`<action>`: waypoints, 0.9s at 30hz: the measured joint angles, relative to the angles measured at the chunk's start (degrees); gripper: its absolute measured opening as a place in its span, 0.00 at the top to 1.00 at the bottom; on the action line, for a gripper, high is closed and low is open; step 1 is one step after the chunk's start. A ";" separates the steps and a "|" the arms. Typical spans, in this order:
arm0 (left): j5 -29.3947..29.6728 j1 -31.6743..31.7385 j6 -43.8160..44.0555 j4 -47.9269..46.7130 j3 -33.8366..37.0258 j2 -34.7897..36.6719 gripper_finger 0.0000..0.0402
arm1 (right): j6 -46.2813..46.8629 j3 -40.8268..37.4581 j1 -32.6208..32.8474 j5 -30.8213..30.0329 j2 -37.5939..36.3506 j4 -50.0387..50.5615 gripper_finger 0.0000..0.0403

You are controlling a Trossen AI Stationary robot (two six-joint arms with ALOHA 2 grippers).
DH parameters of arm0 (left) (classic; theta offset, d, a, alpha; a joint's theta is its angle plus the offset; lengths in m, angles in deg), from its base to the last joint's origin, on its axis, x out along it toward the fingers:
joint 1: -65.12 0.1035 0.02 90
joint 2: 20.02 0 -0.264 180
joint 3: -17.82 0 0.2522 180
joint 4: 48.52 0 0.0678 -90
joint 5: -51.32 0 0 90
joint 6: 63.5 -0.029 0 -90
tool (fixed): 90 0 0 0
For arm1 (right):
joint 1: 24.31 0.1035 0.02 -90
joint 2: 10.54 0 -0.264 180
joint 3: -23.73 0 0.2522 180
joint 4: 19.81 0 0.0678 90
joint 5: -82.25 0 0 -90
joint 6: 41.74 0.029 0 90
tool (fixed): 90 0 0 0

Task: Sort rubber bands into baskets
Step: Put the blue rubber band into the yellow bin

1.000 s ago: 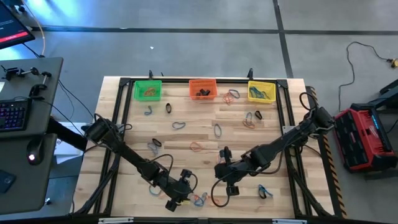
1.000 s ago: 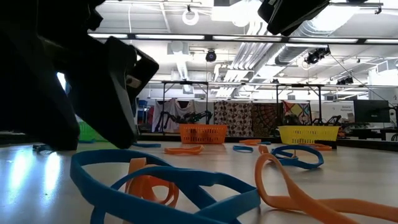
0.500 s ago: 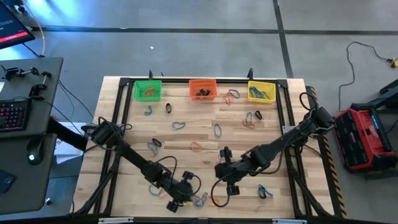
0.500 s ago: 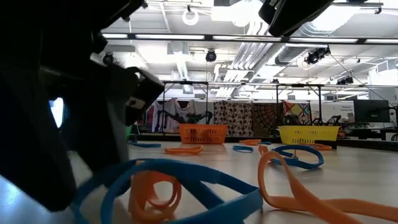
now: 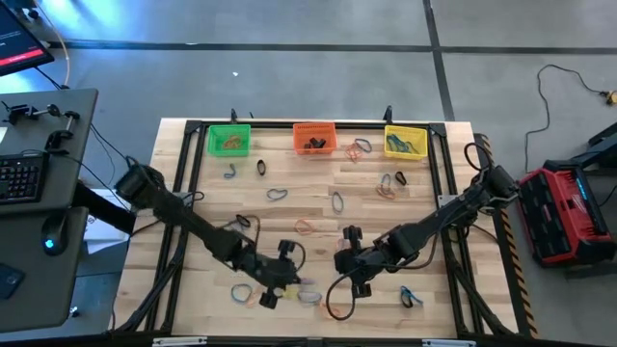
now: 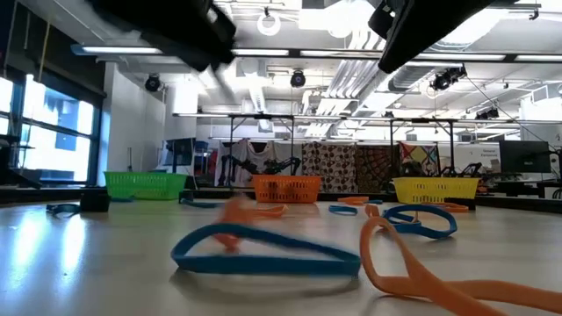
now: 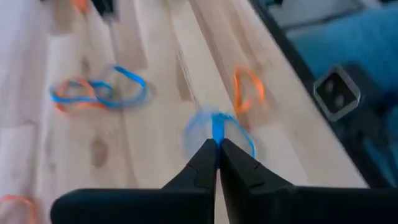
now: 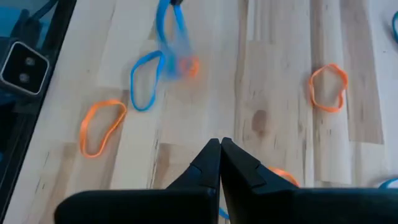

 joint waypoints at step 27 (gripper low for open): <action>2.13 10.84 6.67 3.98 -0.02 4.18 1.00 | 2.87 -6.82 -2.14 -19.15 -0.02 -20.64 0.62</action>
